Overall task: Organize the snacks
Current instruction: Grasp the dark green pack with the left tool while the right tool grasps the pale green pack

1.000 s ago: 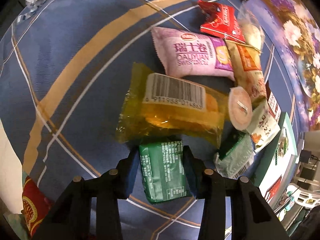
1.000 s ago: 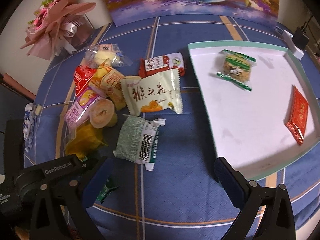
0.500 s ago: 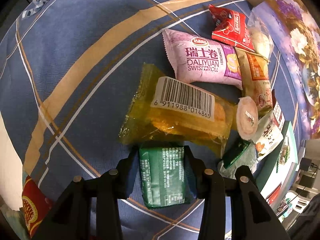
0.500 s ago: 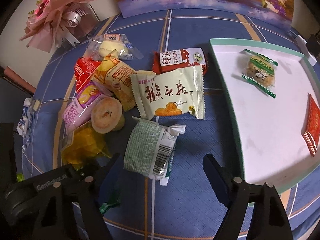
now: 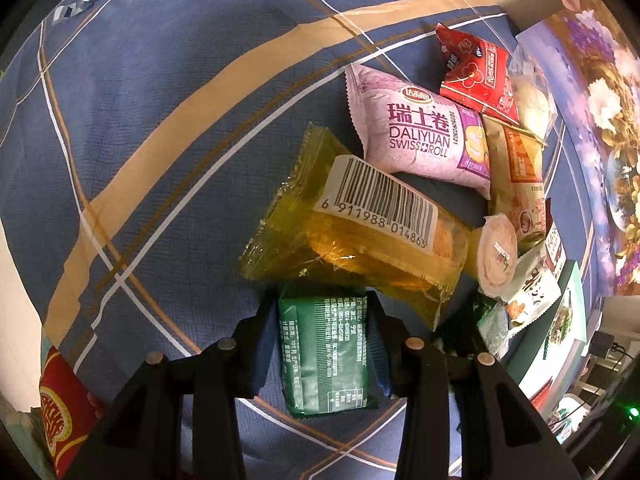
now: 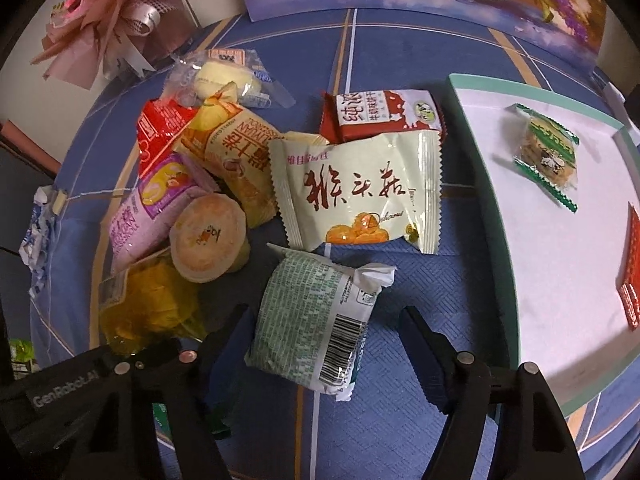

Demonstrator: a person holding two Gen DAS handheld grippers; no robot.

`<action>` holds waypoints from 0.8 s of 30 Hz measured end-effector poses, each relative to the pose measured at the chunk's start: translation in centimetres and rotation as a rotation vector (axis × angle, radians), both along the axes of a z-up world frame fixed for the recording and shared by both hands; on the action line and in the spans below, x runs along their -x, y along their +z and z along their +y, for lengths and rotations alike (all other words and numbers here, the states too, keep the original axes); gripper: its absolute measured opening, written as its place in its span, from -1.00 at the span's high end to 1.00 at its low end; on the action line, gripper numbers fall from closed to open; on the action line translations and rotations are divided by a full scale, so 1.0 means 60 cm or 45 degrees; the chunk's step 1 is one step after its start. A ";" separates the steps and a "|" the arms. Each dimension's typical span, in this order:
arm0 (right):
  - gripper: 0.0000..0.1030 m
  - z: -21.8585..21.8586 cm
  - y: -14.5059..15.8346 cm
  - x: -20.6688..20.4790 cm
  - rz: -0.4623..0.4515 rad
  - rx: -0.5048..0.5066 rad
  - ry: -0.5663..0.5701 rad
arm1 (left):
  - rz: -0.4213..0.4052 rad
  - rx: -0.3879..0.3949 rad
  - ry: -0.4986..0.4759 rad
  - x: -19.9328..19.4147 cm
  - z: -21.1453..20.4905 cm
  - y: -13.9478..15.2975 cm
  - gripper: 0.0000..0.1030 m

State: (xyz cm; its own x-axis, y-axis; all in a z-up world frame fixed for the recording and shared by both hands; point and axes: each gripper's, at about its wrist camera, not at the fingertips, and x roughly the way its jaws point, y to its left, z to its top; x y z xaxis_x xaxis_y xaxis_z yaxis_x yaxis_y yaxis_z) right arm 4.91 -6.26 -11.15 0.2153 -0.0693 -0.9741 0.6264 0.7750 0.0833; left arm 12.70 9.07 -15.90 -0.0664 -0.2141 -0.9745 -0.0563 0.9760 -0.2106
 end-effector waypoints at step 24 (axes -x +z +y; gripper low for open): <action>-0.03 0.030 -0.018 0.050 0.080 0.145 0.105 | -0.220 -0.279 -0.265 0.055 -0.078 0.025 0.14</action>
